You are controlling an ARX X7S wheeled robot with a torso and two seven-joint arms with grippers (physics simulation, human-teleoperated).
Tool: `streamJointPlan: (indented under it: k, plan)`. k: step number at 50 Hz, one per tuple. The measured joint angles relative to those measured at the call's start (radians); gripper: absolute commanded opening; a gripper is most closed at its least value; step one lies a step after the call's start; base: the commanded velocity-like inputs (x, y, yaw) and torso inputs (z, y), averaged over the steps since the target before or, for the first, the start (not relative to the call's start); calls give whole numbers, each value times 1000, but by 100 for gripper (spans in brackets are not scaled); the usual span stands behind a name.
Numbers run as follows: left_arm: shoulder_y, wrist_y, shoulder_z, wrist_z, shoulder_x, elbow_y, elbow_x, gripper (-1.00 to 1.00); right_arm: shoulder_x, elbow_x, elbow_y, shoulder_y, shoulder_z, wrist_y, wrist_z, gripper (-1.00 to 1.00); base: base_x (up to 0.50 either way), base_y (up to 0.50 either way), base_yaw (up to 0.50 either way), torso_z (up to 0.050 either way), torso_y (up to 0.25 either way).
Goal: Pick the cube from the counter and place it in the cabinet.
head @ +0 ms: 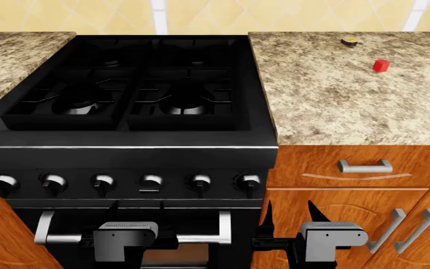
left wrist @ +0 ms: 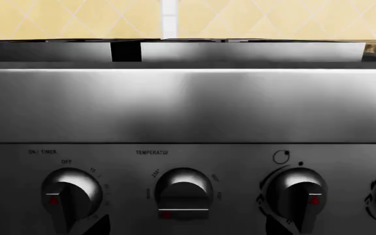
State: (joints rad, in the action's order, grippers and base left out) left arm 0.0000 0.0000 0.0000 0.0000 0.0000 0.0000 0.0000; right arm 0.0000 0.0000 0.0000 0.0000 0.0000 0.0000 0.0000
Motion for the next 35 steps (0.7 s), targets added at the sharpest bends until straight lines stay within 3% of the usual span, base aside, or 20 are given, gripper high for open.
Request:
streamJointPlan:
  k: [4, 9, 14, 26, 35]
  plan:
    - [0, 29, 8, -1, -4, -33, -15, 100, 6, 1, 8, -4, -12, -14, 8, 100, 0, 0, 0, 0, 0]
    - [-25, 159, 36, 1, -7, -218, -40, 100, 15, -14, 72, -11, -44, -84, 30, 100, 0, 0, 0, 0, 0]
    - [-19, 196, 69, -9, -19, -274, -68, 100, 26, -29, 89, -35, -69, -119, 56, 100, 0, 0, 0, 50, 0]
    - [18, -177, 138, -48, -111, 201, -90, 100, 66, -80, -293, -92, -97, 120, 79, 100, 0, 0, 0, 50, 0]
    - [-135, -552, 157, -28, -165, 499, -142, 100, 103, -124, -552, 25, -132, 412, 30, 100, 0, 0, 0, 50, 0]
